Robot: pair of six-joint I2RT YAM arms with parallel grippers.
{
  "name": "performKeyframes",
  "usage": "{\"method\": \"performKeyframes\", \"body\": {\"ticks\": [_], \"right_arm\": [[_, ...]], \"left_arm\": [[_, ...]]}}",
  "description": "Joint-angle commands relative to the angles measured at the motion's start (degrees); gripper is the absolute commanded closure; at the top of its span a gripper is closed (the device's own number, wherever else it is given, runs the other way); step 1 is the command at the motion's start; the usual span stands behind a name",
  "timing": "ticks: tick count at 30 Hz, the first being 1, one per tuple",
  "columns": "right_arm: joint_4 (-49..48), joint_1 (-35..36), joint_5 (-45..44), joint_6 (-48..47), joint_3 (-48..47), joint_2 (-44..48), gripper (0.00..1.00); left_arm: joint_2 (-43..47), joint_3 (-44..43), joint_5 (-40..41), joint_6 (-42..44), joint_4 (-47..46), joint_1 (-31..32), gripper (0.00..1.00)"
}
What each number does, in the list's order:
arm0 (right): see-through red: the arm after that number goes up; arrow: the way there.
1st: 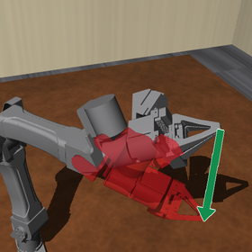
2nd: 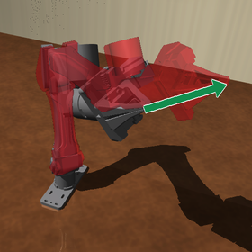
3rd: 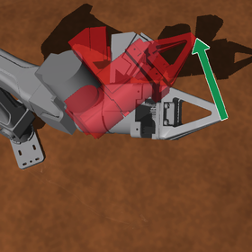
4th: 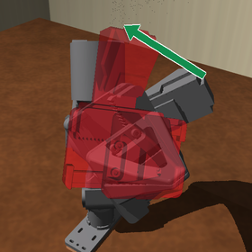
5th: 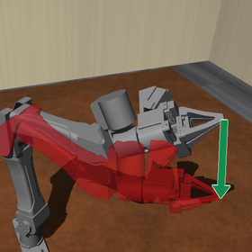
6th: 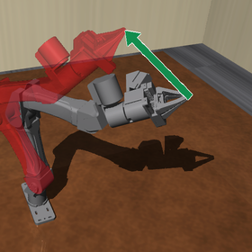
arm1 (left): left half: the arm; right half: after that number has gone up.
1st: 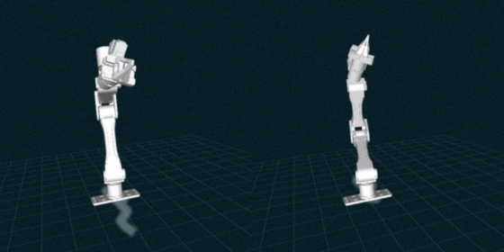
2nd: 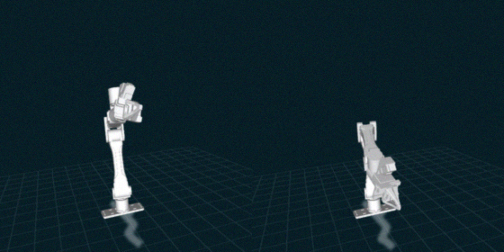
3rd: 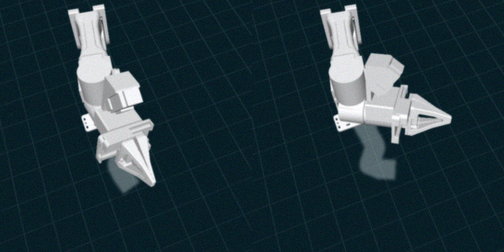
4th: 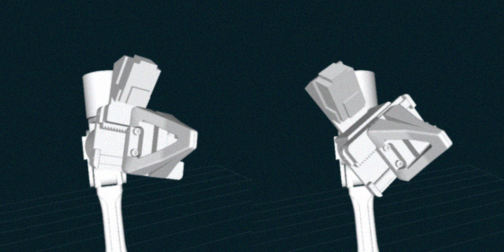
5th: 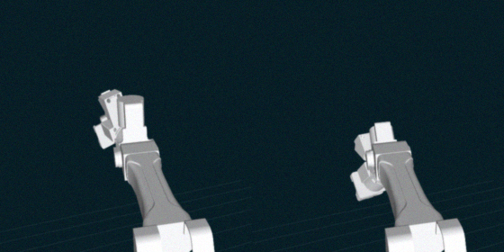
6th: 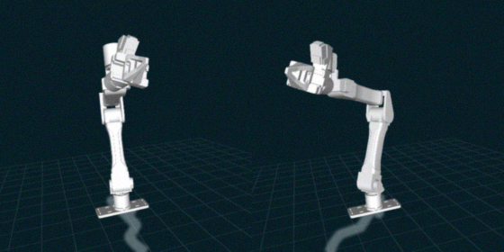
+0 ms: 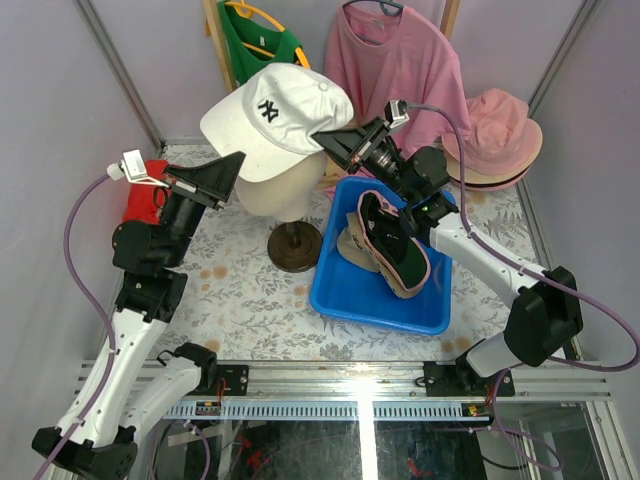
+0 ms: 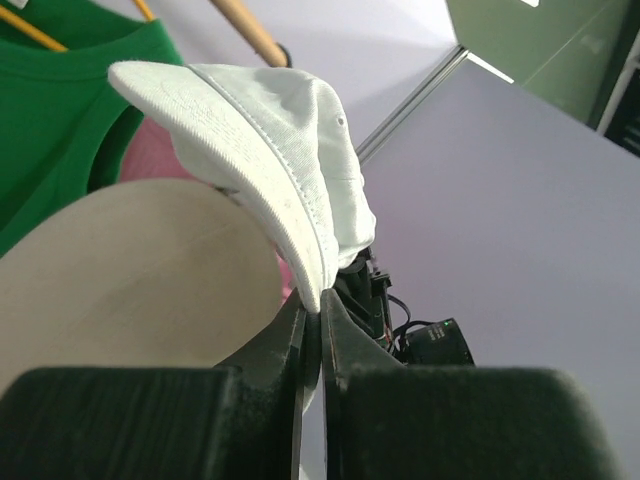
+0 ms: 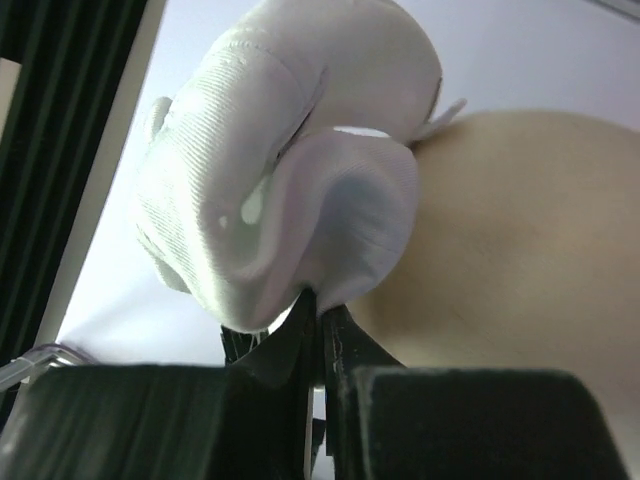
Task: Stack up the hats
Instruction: Place the hat on the hat stand.
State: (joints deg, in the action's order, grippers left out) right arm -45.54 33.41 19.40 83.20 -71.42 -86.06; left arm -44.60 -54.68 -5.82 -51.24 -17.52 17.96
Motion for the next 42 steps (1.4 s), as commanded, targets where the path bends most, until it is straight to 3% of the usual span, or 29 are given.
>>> {"method": "performKeyframes", "body": {"ticks": [1,8,11,22,34,42], "right_arm": [[-1.41,-1.61,-0.85,-1.01,2.86,4.24,0.92],[-0.03,-4.58,0.54,-1.42,7.25,7.46,0.58],[0.36,-5.97,1.37,-1.37,8.57,8.81,0.49],[1.88,-12.38,2.88,-1.79,10.79,12.08,0.45],[9.22,-13.72,4.43,-6.91,1.62,8.4,0.43],[12.74,-14.68,5.4,-9.03,-5.11,4.07,0.37]], "left_arm": [[3.37,1.41,3.34,4.77,2.09,-0.82,1.0],[2.21,1.88,1.61,3.43,1.33,-1.64,1.0],[1.69,1.47,0.07,1.92,1.44,-3.61,1.0],[-3.06,0.28,-19.44,-14.13,-4.8,-15.79,1.0],[-4.19,3.19,-24.42,-25.18,-12.72,-17.94,1.0],[-3.84,3.26,-27.14,-26.61,-9.76,-18.37,1.0]]}}
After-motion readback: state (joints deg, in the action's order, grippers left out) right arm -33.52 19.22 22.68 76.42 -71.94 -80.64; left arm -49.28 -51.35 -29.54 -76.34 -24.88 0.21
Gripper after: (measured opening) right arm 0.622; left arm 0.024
